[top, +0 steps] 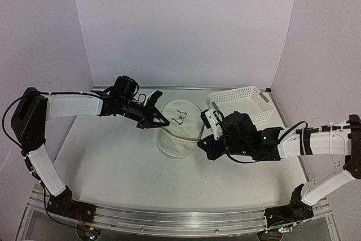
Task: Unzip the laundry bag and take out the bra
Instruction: Adjust the laundry bag at the center of the board.
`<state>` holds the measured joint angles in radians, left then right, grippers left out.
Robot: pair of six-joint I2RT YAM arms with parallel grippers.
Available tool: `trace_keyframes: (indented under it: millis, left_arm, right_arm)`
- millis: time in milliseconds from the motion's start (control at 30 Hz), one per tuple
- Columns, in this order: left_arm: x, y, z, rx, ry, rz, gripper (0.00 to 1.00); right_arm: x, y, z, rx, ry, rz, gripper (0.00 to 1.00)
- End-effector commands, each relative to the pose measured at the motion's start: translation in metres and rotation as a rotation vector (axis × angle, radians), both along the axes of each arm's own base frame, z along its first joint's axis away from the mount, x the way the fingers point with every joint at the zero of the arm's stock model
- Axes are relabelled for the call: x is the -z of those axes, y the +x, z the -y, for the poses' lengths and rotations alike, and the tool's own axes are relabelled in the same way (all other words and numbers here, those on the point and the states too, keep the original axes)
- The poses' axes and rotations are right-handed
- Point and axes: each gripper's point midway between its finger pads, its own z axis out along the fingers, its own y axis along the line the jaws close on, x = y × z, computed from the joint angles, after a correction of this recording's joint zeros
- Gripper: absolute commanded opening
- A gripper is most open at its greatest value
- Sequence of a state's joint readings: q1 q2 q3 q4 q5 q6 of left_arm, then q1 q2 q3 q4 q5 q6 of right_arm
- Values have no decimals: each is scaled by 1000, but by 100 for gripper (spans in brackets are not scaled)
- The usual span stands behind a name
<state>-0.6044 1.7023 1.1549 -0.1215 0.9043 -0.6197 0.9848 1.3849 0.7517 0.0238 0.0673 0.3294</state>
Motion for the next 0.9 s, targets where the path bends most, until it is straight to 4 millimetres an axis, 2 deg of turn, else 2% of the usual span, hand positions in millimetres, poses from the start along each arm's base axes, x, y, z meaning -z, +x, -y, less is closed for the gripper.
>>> trace_keyframes:
  millis: [0,100,300,400,600,733,867]
  left_arm:
    - [-21,39,-10,-58,7,112,0]
    - [-16,51,-10,-62,10,102,0]
    - [3,62,-9,-62,32,68,2]
    - [5,65,-15,-98,57,75,11]
    - [-4,73,-37,-229,141,136,44]
    - [-6,71,-53,-310,197,145,58]
    - [-16,55,-62,-338,179,112,63]
  right_arm:
    - [-2,-20,-8,2,18,-38,0]
    - [-8,-21,-26,27,79,-55,0]
    - [11,-9,-52,133,85,-119,0]
    - [20,-5,-59,167,87,-150,0]
    - [15,1,-71,193,113,-157,0]
    - [6,4,-81,185,136,-152,0]
    - [-2,9,-90,192,158,-152,0]
